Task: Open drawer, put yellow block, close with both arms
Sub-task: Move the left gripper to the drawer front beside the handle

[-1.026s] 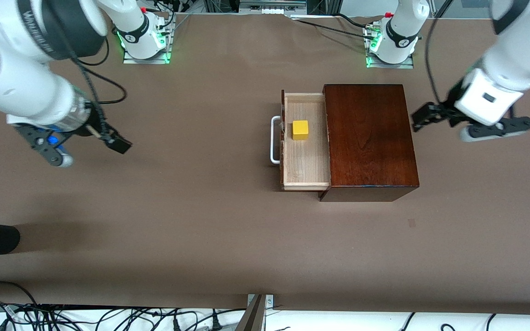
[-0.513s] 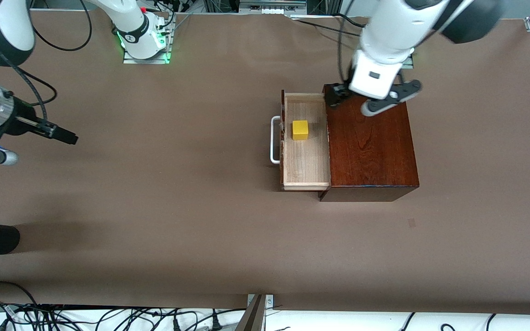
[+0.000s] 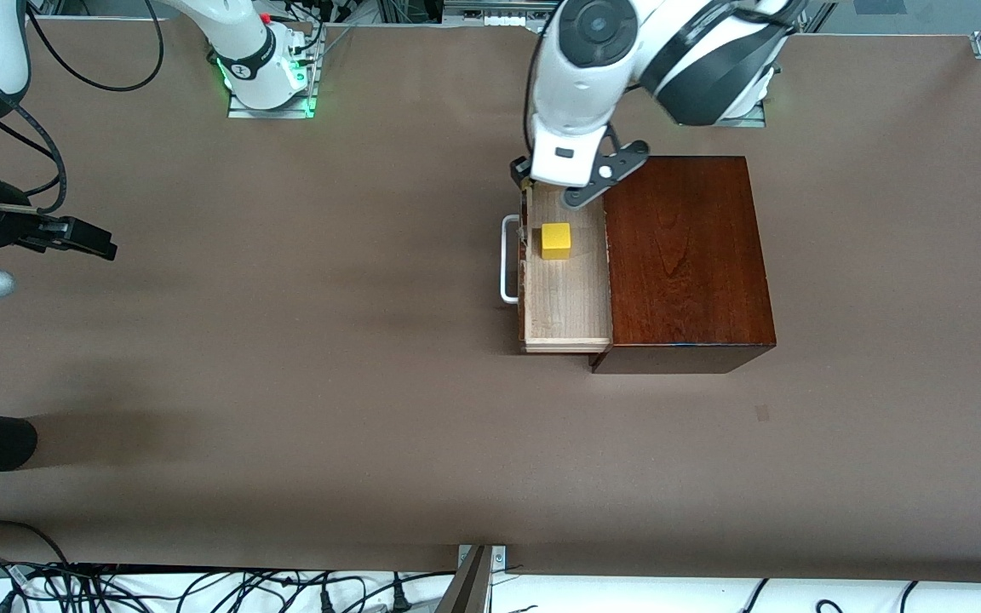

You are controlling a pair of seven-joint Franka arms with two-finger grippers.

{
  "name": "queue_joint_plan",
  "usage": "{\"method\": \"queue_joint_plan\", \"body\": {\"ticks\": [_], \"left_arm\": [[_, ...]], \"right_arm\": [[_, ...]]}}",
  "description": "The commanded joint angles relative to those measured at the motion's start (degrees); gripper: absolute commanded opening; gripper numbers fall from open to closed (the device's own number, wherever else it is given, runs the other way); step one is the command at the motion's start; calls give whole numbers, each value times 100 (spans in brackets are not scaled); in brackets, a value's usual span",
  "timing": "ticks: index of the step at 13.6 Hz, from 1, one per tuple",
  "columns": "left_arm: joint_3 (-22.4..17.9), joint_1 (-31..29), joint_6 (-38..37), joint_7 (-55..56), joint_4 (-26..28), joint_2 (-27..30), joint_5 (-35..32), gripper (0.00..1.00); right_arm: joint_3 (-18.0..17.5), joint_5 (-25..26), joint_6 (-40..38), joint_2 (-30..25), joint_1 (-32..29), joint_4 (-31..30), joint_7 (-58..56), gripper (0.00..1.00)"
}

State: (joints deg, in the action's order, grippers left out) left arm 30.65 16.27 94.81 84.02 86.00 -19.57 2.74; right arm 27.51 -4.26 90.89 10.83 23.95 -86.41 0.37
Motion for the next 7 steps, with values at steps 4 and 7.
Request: {"method": "queue_joint_plan", "body": {"ticks": [4, 7], "left_arm": [[-173, 780, -121, 1176, -1707, -1539, -360, 0], [-619, 1517, 422, 2247, -1929, -1927, -757, 0]], "right_arm": [[-970, 206, 78, -195, -921, -122, -292, 100], [-2125, 390, 86, -345, -2067, -122, -265, 100]]}}
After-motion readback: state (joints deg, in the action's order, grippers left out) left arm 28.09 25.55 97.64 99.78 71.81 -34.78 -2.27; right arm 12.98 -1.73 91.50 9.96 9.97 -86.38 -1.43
